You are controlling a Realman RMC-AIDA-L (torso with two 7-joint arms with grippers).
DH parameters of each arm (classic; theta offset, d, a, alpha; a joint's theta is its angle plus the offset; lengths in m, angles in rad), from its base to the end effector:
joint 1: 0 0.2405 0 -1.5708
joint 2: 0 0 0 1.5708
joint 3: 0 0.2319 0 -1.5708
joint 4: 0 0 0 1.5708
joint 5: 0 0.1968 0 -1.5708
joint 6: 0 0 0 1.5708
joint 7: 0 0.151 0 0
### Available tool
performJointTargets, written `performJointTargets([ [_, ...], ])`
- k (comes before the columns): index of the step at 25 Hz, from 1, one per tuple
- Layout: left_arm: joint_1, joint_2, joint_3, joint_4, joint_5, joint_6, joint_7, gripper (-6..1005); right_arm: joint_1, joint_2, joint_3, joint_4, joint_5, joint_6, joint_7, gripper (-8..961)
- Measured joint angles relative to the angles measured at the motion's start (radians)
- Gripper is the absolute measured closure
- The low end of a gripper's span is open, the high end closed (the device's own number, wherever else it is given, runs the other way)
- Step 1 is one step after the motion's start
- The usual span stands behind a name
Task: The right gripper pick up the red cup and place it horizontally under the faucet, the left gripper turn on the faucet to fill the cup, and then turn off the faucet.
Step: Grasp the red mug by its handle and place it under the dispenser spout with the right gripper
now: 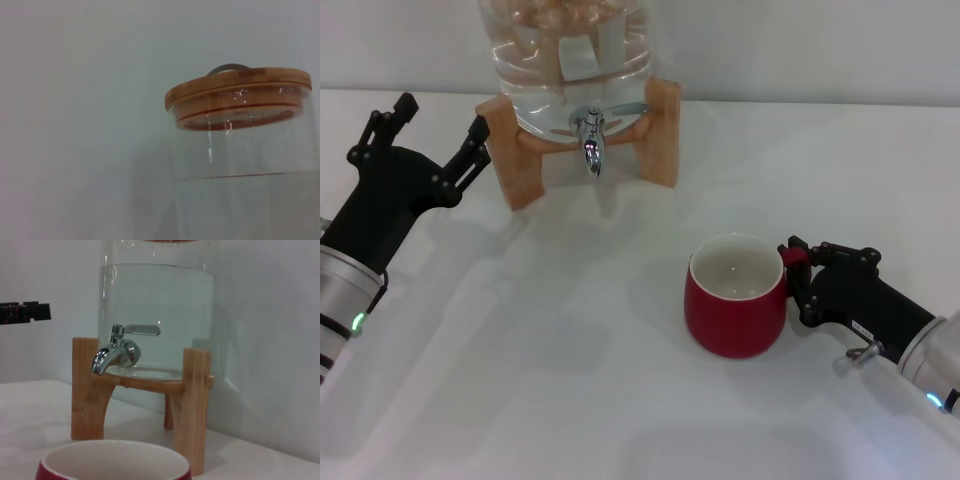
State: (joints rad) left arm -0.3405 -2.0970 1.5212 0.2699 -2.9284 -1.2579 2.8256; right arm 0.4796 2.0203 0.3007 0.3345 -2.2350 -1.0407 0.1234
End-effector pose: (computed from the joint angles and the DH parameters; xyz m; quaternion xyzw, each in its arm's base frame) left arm -0.2727 0.3103 0.0074 -0.7445 -0.1545 -0.3559 0.5432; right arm 0.2533 0.2975 -0.0760 -0.8590 0.1575 0.2601 0.4119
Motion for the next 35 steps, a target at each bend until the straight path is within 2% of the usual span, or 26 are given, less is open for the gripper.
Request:
performJointTargets([
  [22, 0.000, 0.000, 0.003, 0.006, 0.000, 0.000, 0.000, 123, 0.066, -0.003, -0.014, 0.029, 0.000, 0.058, 0.048, 847],
  [35, 0.012, 0.002, -0.030, -0.001, 0.000, 0.000, 0.000, 123, 0.102, -0.005, -0.014, 0.029, 0.000, 0.070, 0.063, 845],
])
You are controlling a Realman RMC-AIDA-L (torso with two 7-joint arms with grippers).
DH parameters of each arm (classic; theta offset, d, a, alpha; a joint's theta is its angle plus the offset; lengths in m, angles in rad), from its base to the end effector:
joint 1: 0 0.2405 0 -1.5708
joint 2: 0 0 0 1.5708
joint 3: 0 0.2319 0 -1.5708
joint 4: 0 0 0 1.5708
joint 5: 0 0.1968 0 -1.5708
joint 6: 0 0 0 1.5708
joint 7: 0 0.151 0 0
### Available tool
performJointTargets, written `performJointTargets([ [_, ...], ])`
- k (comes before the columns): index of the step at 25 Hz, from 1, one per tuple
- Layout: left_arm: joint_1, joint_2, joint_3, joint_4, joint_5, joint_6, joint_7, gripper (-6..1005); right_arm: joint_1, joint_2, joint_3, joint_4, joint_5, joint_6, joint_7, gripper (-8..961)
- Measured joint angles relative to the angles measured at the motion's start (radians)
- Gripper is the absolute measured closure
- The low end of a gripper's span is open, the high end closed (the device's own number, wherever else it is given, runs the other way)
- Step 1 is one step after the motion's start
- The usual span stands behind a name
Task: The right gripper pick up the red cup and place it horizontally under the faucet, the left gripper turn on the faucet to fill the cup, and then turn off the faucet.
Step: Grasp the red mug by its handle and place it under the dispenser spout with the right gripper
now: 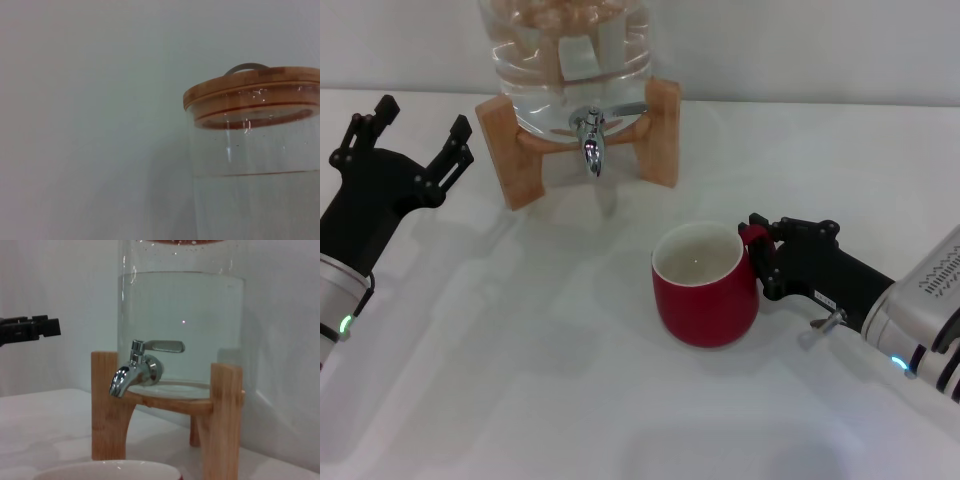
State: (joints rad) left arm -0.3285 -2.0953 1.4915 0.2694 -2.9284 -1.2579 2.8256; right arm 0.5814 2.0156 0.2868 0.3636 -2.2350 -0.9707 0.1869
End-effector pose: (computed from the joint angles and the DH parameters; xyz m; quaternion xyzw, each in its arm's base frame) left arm -0.2795 0.3086 0.0131 -0.7344 -0.1621 -0.3529 0.5566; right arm 0.2254 0.3190 -0.0849 -0.8719 0.1557 0.2698 0.3778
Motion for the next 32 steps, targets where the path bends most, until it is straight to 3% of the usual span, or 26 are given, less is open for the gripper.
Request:
performJointTargets([
  [32, -0.015, -0.003, 0.006, -0.003, 0.000, 0.000, 0.000, 124, 0.193, 0.008, 0.005, -0.017, 0.000, 0.183, 0.000, 843],
])
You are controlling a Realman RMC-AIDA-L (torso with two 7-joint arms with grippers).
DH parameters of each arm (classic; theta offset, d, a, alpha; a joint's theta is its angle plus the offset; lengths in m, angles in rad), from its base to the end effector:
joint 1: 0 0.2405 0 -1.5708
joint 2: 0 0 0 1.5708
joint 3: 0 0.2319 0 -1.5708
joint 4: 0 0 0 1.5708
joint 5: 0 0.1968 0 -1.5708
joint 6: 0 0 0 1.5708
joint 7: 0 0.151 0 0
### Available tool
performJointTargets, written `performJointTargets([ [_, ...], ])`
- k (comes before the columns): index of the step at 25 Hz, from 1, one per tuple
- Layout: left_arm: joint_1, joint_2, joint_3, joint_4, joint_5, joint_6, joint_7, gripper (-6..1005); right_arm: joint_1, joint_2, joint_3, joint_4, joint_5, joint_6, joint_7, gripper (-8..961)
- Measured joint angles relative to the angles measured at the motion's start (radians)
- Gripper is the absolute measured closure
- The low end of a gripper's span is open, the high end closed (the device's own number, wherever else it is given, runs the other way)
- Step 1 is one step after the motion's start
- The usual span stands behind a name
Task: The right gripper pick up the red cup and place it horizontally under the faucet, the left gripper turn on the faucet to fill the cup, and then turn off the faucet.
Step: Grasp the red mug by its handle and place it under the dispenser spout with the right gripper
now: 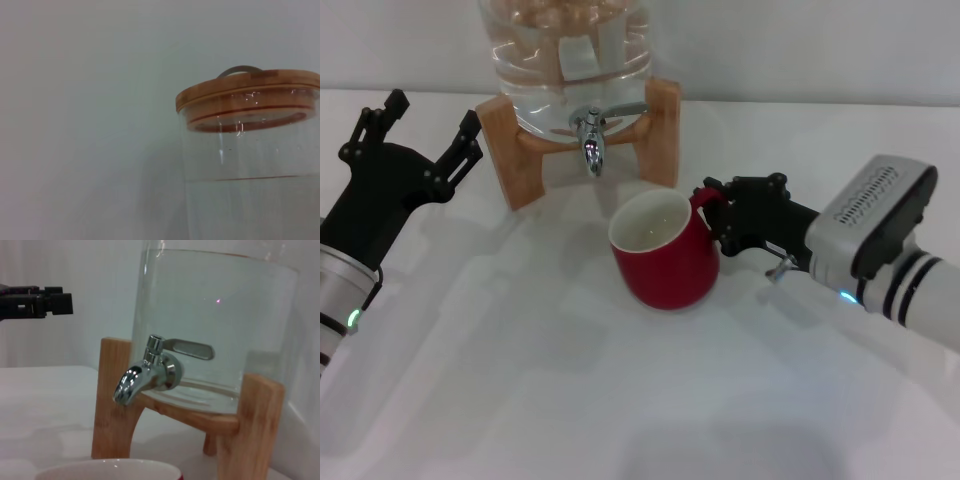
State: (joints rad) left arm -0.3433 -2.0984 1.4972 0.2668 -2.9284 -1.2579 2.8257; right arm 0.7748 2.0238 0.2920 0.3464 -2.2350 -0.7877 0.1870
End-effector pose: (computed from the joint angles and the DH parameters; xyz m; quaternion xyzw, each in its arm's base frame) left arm -0.2743 0.3118 0.0107 -0.7374 -0.1579 -0.3570 0.5513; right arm 0.1864 0.3619 -0.0964 -0.8993 0.1086 0.2207 0.3616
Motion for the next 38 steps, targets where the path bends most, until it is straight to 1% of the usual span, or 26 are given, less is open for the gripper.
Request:
performJointTargets([
  [9, -0.011, 0.000, 0.000, 0.000, 0.000, 0.000, 0.000, 124, 0.038, 0.004, 0.006, 0.012, 0.008, 0.048, 0.000, 843],
  [12, -0.011, 0.000, 0.000, 0.000, 0.000, 0.000, 0.000, 124, 0.047, 0.004, 0.025, 0.015, 0.009, 0.064, 0.000, 843],
  [19, -0.011, 0.000, 0.000, 0.000, 0.000, 0.000, 0.000, 124, 0.051, 0.004, 0.089, 0.026, 0.003, 0.114, 0.000, 842],
  [26, -0.011, 0.000, 0.000, 0.000, 0.000, 0.000, 0.000, 124, 0.051, 0.004, 0.122, 0.026, 0.010, 0.144, 0.000, 842],
  [38, -0.012, -0.001, 0.000, 0.000, 0.000, 0.000, 0.000, 123, 0.053, 0.004, 0.125, 0.033, 0.005, 0.156, 0.040, 841],
])
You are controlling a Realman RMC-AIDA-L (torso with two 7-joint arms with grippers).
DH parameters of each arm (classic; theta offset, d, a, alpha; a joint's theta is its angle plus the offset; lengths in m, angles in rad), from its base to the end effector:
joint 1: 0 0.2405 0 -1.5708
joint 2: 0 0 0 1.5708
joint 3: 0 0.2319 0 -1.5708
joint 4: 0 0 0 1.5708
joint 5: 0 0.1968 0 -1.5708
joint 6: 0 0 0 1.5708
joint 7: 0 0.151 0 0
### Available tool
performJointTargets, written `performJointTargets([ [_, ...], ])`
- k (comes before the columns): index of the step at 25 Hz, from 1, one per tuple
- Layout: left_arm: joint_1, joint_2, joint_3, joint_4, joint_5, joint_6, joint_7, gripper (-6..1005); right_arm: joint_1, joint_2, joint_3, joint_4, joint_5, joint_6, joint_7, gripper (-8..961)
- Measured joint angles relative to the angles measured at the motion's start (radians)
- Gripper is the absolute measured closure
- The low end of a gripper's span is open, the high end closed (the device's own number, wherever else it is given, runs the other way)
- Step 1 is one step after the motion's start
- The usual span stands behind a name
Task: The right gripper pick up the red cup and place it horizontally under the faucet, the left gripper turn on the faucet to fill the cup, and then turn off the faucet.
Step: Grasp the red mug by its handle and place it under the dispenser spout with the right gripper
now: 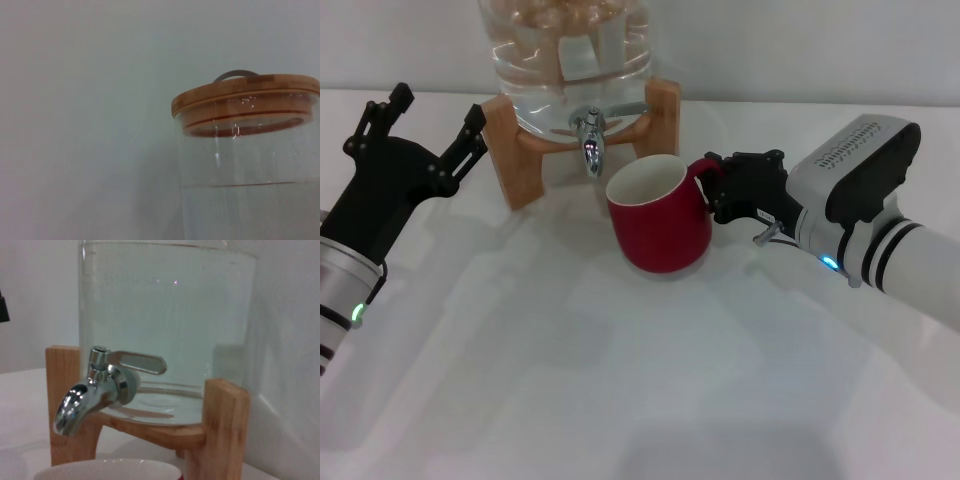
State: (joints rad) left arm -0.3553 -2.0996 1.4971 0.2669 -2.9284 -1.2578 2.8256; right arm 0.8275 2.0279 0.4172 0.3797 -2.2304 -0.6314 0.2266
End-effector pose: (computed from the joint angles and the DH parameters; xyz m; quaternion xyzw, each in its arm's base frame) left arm -0.2703 0.3150 0.0103 -0.7382 -0.1539 -0.3607 0.5489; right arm 0.1729 0.3844 -0.0965 -0.8846 0.1703 0.2123 0.3786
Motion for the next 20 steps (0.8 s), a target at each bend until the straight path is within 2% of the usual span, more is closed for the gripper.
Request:
performJointTargets([
  [20, -0.009, 0.000, 0.001, 0.000, 0.000, 0.003, 0.000, 123, 0.031, 0.000, -0.012, 0.022, -0.003, 0.023, 0.000, 840],
])
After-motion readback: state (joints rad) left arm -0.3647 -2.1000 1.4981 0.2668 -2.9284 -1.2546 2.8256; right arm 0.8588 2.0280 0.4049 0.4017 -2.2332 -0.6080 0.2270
